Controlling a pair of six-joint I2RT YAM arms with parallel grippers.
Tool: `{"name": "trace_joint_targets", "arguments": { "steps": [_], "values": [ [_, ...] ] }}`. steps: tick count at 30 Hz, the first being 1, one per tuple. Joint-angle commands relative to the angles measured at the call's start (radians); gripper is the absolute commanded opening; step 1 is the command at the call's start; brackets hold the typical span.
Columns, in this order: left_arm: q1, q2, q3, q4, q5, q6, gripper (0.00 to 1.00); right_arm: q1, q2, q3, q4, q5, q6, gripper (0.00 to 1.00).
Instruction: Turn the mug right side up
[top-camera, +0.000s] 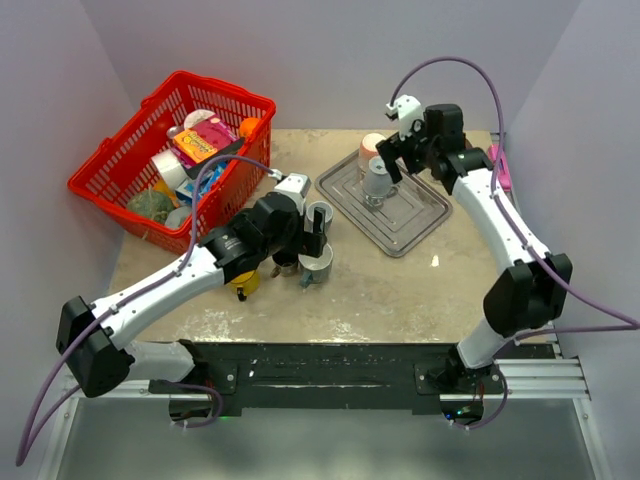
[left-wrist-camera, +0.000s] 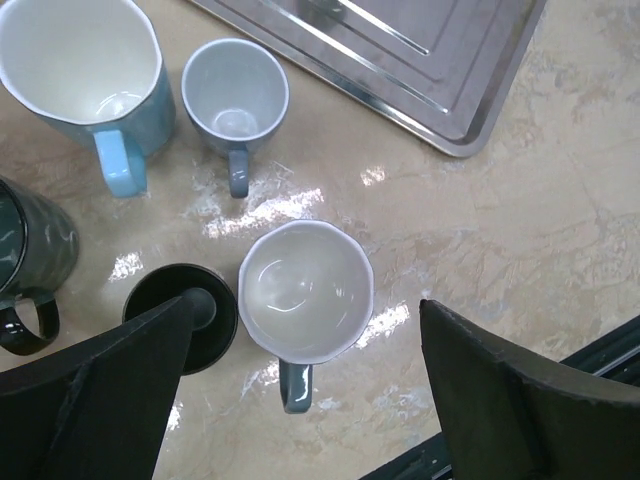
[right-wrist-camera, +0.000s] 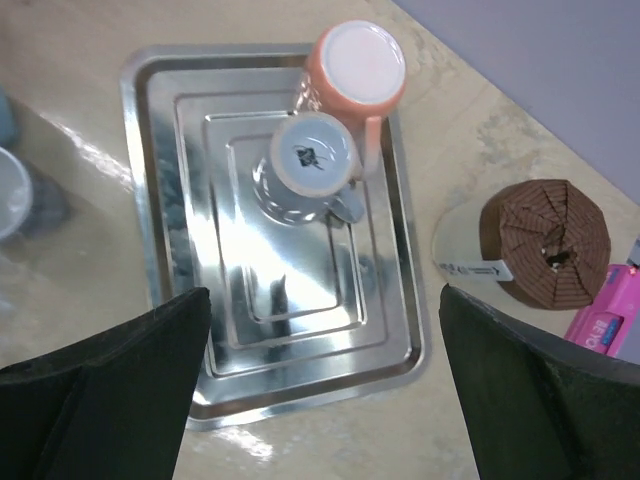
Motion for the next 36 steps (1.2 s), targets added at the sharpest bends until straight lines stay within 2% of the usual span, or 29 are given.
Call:
{"name": "trace_joint_targets", "arguments": {
  "steps": [1,3,8,16,36],
  "values": [
    [0.032,-0.04,0.016,0.059,0.063,0.038,0.99,-0.064,0.087,0.098,-0.111,-0.148,-0.245,0.99],
    [0.036,-0.038,0.019,0.059,0.064,0.046,0.99,-0.091,0.173,0.126,-0.138,-0.148,-0.254,0.99],
    [0.047,-0.017,0.032,0.048,0.073,0.054,0.99,-0.153,0.34,0.235,-0.21,-0.278,-0.312,0.97],
    [0.061,0.026,0.042,0.025,0.09,0.058,0.99,-0.171,0.57,0.437,-0.275,-0.347,-0.349,0.94],
    [0.067,0.061,0.055,-0.006,0.09,0.043,0.99,-0.171,0.702,0.5,-0.239,-0.482,-0.408,0.93]
  ]
}}
